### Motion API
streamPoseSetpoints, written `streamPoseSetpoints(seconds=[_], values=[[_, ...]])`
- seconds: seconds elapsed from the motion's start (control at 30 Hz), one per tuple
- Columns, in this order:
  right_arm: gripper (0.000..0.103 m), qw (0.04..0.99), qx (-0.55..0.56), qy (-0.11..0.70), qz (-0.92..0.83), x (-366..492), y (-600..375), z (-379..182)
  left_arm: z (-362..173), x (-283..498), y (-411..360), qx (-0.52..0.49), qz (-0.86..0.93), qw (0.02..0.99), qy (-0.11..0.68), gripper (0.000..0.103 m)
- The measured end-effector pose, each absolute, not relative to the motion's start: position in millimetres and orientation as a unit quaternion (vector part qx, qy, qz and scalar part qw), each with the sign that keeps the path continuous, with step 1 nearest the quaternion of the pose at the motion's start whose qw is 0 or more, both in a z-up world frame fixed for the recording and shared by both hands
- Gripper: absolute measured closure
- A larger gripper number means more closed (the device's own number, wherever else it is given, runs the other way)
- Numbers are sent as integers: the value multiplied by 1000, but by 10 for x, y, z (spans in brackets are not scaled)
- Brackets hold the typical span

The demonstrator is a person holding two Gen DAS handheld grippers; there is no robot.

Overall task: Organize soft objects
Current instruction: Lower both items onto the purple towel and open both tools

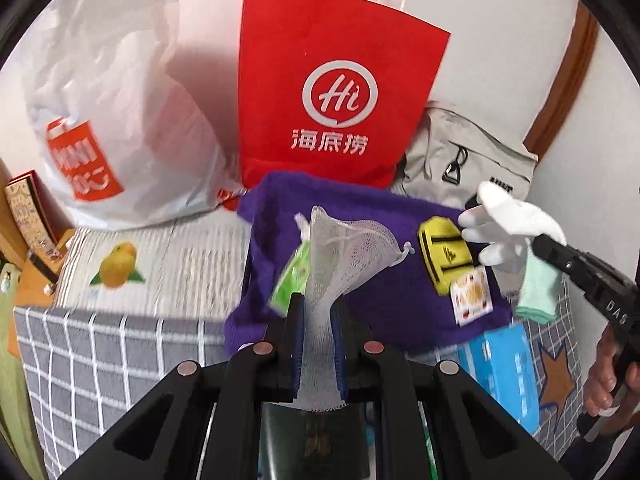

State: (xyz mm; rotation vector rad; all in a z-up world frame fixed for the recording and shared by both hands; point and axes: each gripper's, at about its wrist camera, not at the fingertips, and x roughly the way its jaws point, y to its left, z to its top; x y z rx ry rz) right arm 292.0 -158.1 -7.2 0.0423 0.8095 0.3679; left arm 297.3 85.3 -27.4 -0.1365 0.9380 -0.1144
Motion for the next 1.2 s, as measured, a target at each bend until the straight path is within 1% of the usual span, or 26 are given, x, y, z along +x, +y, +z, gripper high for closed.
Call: streamPoseSetpoints(seconds=[0.3,0.53,0.63,1.0,1.07,1.1,1.13,1.17,1.2], values=[[94,889,12,415,193,3462,-1405,-327,-403,3474,776,-71,-51,883,461,90],[93,869,4,452,202,3642,-1339,-637,-575,3733,730,-80,-44,875,475,90],[91,863,6,462,205,3677,-1350,-714,-624,3815,702,-81,-48,874,477,90],[91,833,11,515,200,3847,-1349,-1071,-896,4009,567,-87,-64,857,503,90],[87,829,11,524,195,3860,-1347,-1121,-937,4032,545,-93,-69,854,507,90],[81,826,10,527,197,3858,-1339,-1136,-955,4039,535,-93,-69,853,509,90],[72,825,8,528,201,3854,-1325,-1143,-975,4046,526,-92,-68,852,511,90],[68,826,6,526,202,3850,-1314,-1139,-999,4054,519,-91,-66,851,514,90],[59,829,4,522,203,3842,-1311,-1125,-1019,4060,514,-90,-65,850,516,90]])
